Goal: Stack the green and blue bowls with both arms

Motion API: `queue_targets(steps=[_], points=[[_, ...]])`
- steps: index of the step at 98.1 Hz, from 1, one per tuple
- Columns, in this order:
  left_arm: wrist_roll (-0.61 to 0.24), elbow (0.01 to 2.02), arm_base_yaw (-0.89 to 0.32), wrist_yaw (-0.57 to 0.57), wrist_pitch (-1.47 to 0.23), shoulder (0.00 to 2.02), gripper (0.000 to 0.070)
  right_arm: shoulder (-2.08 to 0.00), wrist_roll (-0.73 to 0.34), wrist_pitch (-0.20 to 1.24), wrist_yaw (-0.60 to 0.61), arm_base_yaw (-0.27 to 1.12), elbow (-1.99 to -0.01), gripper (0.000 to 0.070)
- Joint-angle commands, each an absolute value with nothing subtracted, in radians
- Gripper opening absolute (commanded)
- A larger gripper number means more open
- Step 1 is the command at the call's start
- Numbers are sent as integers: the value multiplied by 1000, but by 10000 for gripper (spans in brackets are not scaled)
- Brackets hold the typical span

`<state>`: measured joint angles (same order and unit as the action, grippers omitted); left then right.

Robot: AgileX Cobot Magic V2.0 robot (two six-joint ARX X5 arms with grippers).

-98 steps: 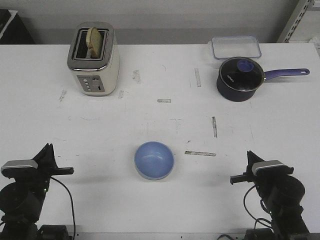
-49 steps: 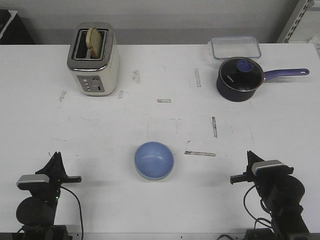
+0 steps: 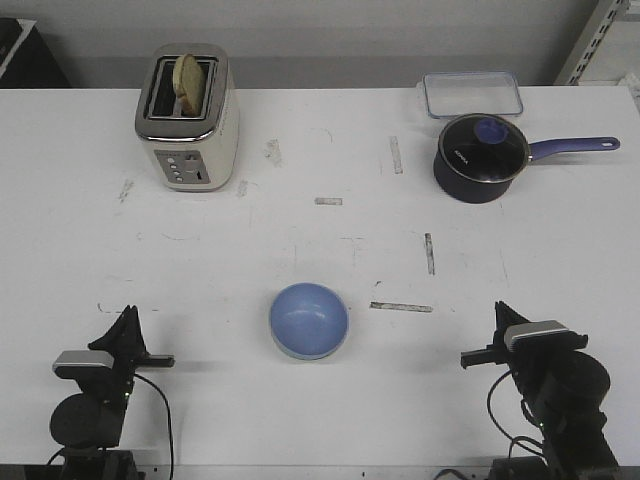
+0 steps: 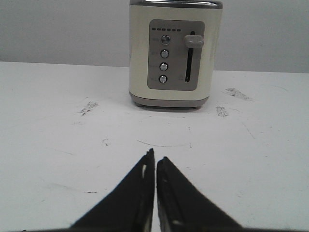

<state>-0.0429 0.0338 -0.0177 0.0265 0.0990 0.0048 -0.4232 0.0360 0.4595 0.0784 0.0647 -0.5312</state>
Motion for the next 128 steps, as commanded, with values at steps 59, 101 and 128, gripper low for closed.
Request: queue_targets(steps=[59, 101, 128], points=[[-42, 12, -18, 26, 113, 3, 1, -426, 23, 448, 78, 66, -531, 0], [-42, 12, -18, 26, 113, 3, 1, -51, 82, 130, 52, -26, -104, 0], [-42, 14, -19, 26, 113, 7, 1, -1, 3, 58, 49, -26, -13, 0]])
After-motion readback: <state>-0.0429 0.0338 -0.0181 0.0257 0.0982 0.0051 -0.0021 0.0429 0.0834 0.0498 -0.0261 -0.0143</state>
